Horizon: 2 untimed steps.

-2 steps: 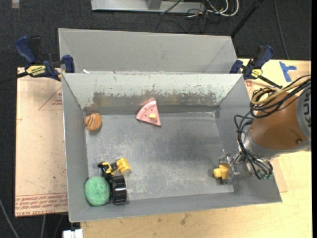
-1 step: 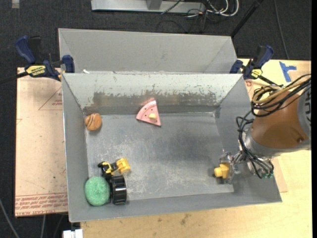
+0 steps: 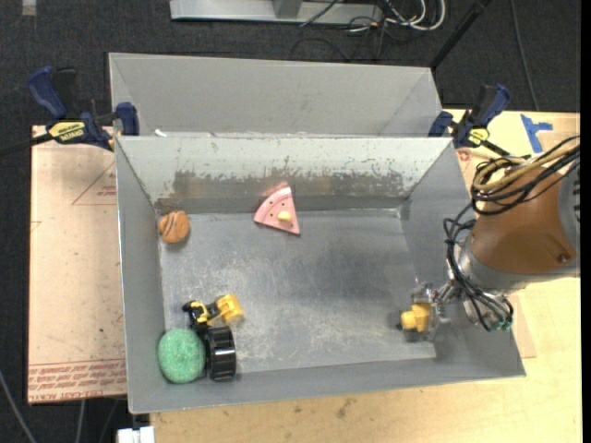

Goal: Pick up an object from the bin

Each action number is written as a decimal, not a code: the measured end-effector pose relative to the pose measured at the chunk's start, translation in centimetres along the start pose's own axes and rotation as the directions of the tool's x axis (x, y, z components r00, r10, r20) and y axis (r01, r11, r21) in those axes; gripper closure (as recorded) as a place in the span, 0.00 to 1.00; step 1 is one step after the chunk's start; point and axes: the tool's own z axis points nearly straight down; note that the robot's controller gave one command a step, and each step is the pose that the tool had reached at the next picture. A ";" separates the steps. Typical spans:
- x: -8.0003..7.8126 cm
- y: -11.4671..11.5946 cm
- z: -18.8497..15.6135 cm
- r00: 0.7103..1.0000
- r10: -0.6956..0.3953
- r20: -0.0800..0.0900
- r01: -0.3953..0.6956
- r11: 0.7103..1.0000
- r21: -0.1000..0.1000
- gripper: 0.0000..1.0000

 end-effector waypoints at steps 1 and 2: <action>0.0 0.0 -1.7 1.000 0.000 0.000 0.000 1.000 0.000 1.00; -0.1 0.0 -3.0 1.000 0.000 0.005 0.000 1.000 0.002 1.00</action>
Offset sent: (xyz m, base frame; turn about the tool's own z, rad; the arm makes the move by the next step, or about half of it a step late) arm 0.0001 0.0000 0.0279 0.0000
